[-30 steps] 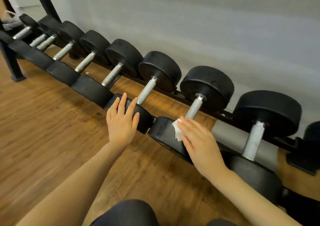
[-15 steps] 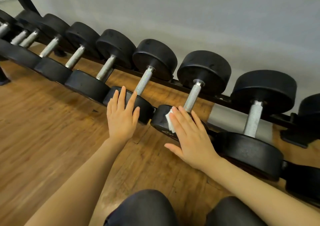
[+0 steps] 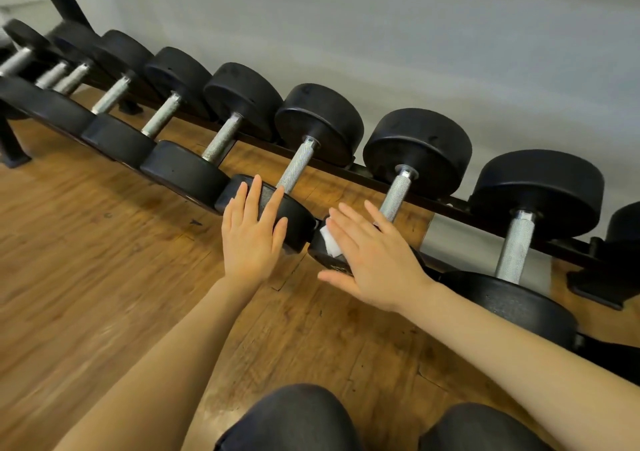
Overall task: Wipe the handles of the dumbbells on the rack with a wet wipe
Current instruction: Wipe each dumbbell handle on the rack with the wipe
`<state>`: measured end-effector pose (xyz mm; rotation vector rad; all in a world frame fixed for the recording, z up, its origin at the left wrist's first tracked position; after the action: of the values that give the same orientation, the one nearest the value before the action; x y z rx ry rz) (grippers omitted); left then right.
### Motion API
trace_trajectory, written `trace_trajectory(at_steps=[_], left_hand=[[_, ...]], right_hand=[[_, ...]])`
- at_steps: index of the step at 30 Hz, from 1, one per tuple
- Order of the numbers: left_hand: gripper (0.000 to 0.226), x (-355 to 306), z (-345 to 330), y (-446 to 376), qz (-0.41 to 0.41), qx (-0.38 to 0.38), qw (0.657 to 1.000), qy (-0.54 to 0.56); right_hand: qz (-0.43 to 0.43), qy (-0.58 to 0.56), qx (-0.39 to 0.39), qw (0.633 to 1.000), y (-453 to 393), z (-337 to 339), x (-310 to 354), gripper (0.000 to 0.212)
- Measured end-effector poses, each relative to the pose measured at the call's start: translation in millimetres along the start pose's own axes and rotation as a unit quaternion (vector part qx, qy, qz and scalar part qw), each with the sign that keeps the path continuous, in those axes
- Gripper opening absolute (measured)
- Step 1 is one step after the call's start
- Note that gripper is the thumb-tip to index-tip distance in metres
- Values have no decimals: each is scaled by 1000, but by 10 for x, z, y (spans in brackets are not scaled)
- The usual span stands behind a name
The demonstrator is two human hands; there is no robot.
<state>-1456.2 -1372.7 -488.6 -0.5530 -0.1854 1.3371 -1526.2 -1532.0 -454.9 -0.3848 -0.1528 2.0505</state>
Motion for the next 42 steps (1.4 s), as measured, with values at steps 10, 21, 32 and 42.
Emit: trace_trajectory(at_steps=[10,21,32,42], left_hand=[[60,61,55,1,-22,39,999,28],[55,230,237,-52,7,-13,995,96],[46,352,222,-427,59,-25,992,110],[51,417,88,-535,132,36,978,155]], right_hand=[[9,-72,-100,992,162,132,-5,47],[-65,-173,-258,948,493,275,-233,31],[-187,-286,-220,914,-563,256,-548,25],[-159,-245,-142,946,-1344,35,-506,26]])
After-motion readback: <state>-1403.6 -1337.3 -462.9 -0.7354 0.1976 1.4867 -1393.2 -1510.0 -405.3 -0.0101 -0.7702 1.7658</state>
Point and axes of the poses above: each hand's wrist, its own y-axis away from the middle knuckle, its own z-axis out of the back of the hand, x = y × z, the point moved 9 cm from there along -y, towards the middle knuckle, and after that the axes turned 1 degree about -z, right-handed, at the moved point
